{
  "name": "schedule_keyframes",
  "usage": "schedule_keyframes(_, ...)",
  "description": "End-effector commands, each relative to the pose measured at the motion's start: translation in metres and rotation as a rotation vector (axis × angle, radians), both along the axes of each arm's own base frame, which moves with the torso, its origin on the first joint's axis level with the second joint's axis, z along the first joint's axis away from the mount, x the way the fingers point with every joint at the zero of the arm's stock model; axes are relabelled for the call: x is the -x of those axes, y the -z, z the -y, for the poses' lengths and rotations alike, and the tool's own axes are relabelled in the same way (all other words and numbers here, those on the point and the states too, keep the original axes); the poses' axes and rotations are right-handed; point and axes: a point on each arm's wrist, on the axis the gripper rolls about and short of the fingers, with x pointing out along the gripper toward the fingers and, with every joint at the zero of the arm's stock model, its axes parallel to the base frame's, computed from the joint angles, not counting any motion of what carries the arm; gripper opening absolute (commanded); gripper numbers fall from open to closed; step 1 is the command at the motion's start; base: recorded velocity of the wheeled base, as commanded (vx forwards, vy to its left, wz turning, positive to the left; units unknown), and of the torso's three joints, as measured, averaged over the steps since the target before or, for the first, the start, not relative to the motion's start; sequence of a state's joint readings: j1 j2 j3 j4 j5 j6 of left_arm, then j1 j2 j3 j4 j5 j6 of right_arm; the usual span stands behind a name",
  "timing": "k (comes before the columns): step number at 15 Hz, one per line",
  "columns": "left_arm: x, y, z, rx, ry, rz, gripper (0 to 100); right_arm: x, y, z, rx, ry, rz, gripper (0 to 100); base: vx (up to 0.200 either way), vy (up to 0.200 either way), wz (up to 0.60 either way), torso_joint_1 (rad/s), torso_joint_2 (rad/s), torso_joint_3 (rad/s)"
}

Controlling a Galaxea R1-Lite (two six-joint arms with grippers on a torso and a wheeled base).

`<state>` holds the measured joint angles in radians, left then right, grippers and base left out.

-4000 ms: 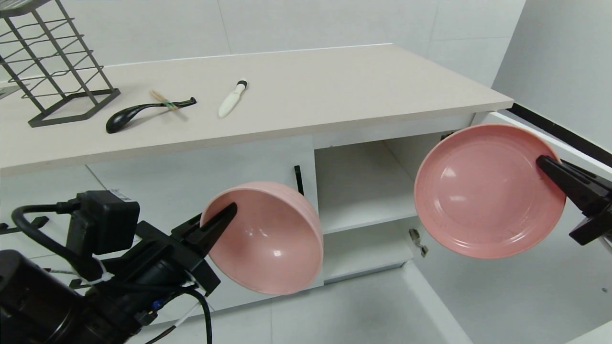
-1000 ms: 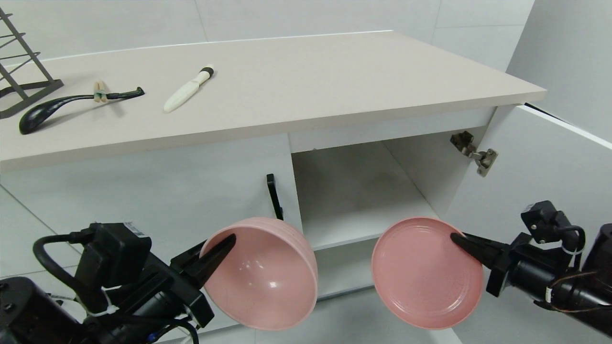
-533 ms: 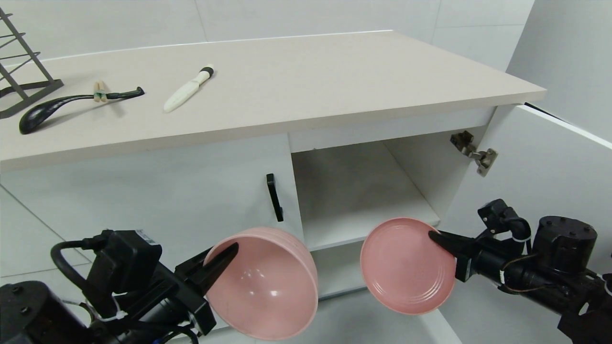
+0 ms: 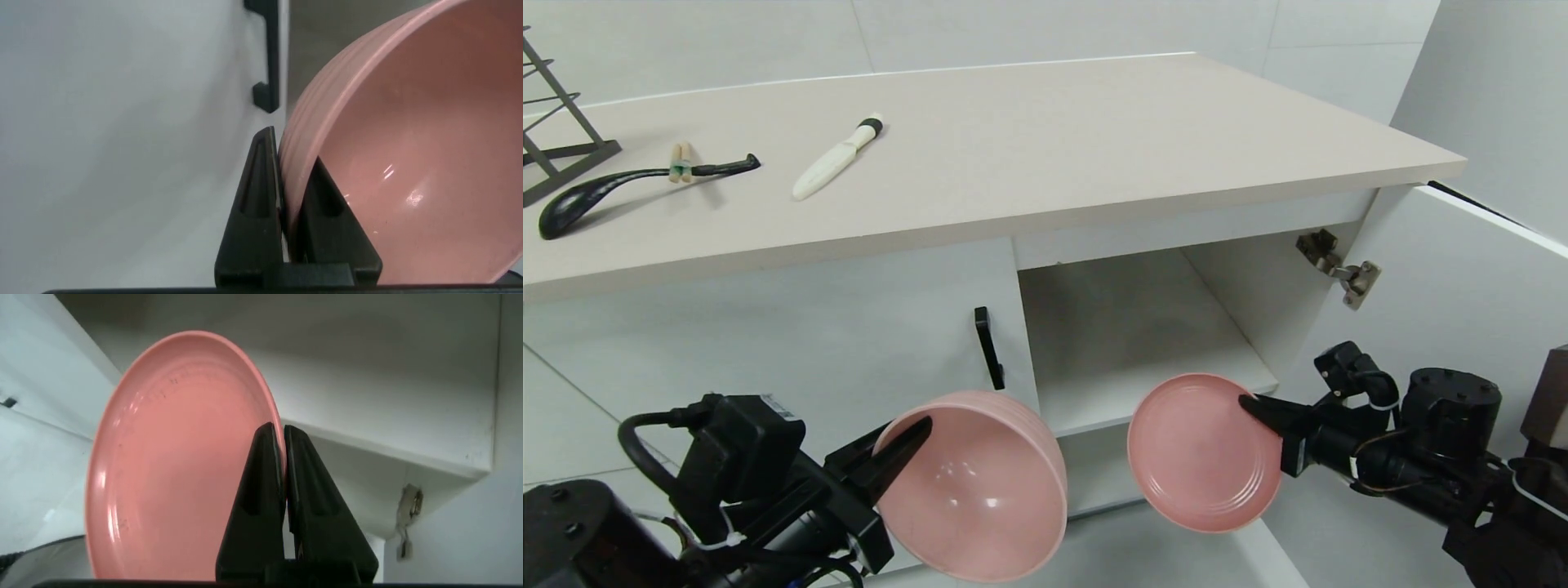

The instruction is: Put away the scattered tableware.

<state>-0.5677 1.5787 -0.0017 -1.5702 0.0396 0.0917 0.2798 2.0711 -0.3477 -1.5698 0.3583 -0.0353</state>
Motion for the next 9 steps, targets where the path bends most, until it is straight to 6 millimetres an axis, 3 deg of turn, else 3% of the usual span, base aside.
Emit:
schedule_keyframes(1,0.0,0.0,0.0,-0.002,0.0,-0.002,0,-0.007,0.003,-0.006,-0.004,-0.01,0.004,0,0.0,0.0,0.0,0.0,0.0,0.0)
schedule_keyframes(5,0.0,0.001,0.0,-0.002,0.0,-0.003,0,-0.024,0.012,-0.012,-0.026,-0.01,-0.002,0,0.0,0.0,0.0,0.0,0.0,0.0)
schedule_keyframes(8,-0.001,0.001,0.0,-0.003,-0.002,-0.004,0,-0.032,0.008,-0.014,-0.045,-0.009,0.023,0,0.0,0.0,0.0,0.0,0.0,0.0)
schedule_keyframes(9,-0.001,0.001,0.0,-0.003,-0.002,-0.004,0,-0.045,0.004,-0.018,-0.089,-0.006,0.043,0,0.0,0.0,0.0,0.0,0.0,0.0)
